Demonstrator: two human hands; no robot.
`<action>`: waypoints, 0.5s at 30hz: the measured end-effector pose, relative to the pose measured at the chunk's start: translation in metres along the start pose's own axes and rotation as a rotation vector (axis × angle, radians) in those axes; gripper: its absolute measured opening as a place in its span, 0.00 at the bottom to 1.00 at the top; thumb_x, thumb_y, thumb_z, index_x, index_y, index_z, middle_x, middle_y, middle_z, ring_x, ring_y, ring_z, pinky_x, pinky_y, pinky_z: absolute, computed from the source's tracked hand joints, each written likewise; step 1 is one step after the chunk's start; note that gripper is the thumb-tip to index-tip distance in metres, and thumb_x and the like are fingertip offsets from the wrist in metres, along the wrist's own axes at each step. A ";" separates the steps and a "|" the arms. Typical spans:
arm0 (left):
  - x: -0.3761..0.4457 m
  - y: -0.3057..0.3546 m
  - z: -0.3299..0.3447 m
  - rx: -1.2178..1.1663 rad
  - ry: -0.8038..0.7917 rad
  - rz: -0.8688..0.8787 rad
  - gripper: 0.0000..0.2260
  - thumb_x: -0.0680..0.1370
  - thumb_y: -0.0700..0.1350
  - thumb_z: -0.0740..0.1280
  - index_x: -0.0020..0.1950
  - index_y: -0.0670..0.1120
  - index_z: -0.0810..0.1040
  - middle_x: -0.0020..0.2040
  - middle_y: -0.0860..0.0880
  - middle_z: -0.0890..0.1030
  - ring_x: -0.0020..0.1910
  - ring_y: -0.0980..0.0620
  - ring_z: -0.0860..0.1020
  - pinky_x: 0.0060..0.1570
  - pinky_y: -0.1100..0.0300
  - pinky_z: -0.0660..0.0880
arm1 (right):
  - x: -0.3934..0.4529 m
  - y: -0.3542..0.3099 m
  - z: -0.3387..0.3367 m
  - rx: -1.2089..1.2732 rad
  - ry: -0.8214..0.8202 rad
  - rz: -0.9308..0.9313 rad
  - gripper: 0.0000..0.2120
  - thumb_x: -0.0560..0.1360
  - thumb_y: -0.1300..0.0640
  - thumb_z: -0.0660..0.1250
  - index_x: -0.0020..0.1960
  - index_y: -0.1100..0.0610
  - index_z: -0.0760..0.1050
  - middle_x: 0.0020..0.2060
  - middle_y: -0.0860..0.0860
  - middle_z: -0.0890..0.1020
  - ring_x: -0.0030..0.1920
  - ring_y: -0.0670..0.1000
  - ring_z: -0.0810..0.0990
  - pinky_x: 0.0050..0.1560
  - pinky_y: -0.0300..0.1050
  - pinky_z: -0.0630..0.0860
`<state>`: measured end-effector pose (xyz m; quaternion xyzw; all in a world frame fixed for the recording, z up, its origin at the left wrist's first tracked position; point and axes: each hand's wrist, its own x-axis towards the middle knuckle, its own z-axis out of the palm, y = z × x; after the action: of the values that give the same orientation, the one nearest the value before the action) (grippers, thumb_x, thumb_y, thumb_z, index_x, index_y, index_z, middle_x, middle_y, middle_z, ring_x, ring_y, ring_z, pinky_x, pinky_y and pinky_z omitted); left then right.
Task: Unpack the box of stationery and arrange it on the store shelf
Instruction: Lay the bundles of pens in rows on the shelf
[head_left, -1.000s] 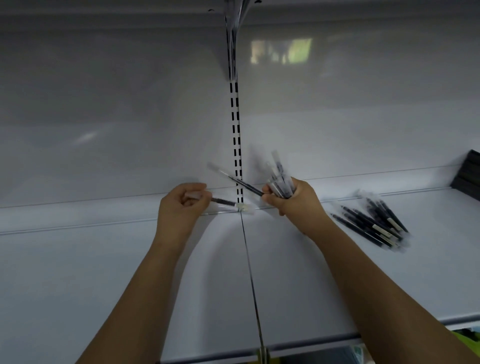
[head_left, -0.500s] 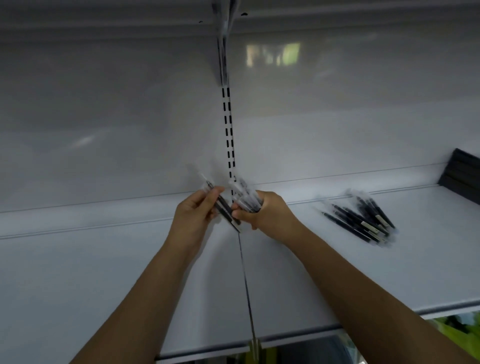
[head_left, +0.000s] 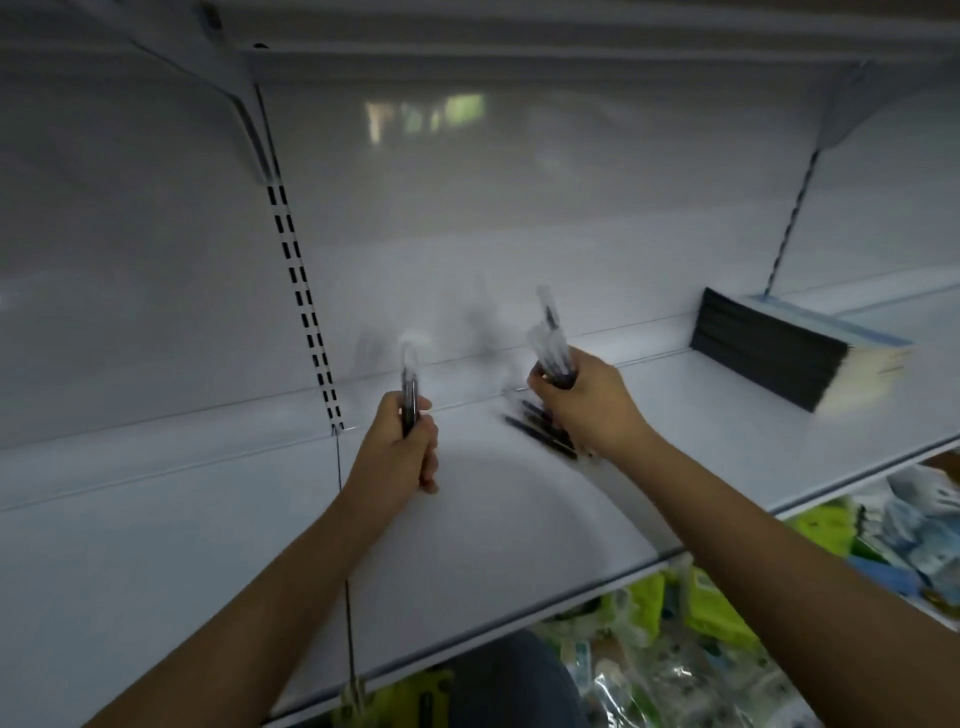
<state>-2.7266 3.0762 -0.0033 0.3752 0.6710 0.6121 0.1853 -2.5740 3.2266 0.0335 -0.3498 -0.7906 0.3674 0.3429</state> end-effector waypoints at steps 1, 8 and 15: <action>0.004 0.002 0.001 -0.012 0.045 -0.037 0.06 0.82 0.36 0.58 0.54 0.47 0.69 0.34 0.46 0.72 0.25 0.54 0.70 0.23 0.61 0.71 | 0.015 0.005 -0.012 -0.237 0.039 0.000 0.08 0.76 0.51 0.66 0.42 0.54 0.72 0.37 0.51 0.79 0.37 0.51 0.78 0.38 0.43 0.74; 0.006 -0.014 0.012 -0.026 0.183 -0.199 0.07 0.81 0.38 0.59 0.55 0.47 0.73 0.36 0.43 0.72 0.25 0.53 0.67 0.21 0.63 0.64 | 0.054 0.052 -0.018 -0.641 -0.191 0.214 0.29 0.66 0.31 0.71 0.35 0.57 0.68 0.32 0.52 0.75 0.40 0.54 0.79 0.39 0.45 0.73; 0.000 -0.009 0.008 -0.045 0.260 -0.229 0.08 0.81 0.38 0.59 0.59 0.44 0.73 0.39 0.43 0.75 0.29 0.53 0.72 0.23 0.65 0.69 | 0.026 0.022 0.014 -0.807 -0.233 0.164 0.38 0.67 0.21 0.54 0.45 0.57 0.72 0.50 0.54 0.76 0.43 0.53 0.76 0.42 0.45 0.71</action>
<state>-2.7232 3.0817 -0.0135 0.2100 0.7138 0.6451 0.1737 -2.5920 3.2534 0.0157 -0.4737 -0.8741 0.0915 0.0565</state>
